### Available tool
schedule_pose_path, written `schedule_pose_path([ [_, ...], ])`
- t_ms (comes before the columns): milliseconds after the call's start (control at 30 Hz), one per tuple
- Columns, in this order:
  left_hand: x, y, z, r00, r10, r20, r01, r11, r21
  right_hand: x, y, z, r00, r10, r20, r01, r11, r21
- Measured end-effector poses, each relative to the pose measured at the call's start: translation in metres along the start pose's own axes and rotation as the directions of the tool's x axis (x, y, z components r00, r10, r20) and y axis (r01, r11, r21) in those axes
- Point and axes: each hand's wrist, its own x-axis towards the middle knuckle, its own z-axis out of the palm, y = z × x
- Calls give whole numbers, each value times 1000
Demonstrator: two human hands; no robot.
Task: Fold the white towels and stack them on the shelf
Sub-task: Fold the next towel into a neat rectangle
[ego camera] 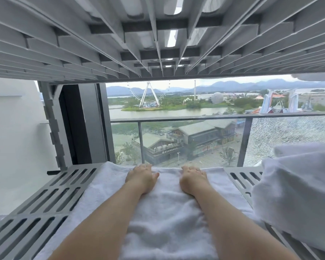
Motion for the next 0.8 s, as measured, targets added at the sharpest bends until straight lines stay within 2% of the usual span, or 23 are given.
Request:
schedule_pose_path([
  [133, 18, -1, 7, 998, -60, -30, 59, 997, -51, -1, 3, -3, 999, 3, -47, 0, 998, 63],
  [267, 20, -2, 12, 992, -32, -122, 30, 999, -23, -3, 3, -2, 996, 26, -89, -19, 997, 78],
  [400, 13, -3, 13, 977, -19, -213, 16, 1000, -13, 1, 2, -7, 999, 27, -33, -25, 998, 53],
  [533, 5, 2, 13, 928, -17, -372, 38, 998, 50, 6, 5, -8, 999, 46, -1, -46, 996, 74],
  [667, -2, -1, 6, 888, 20, -460, 41, 991, 124, 2, 8, -7, 976, -11, -216, 36, 993, 113],
  [733, -6, -8, -1, 886, 21, -463, 44, 991, 129, -3, 10, -9, 941, -82, -329, 96, 995, 26],
  [800, -13, -17, -8, 879, 24, -476, 48, 989, 137, -9, 12, -11, 913, -136, -385, 127, 991, -49],
])
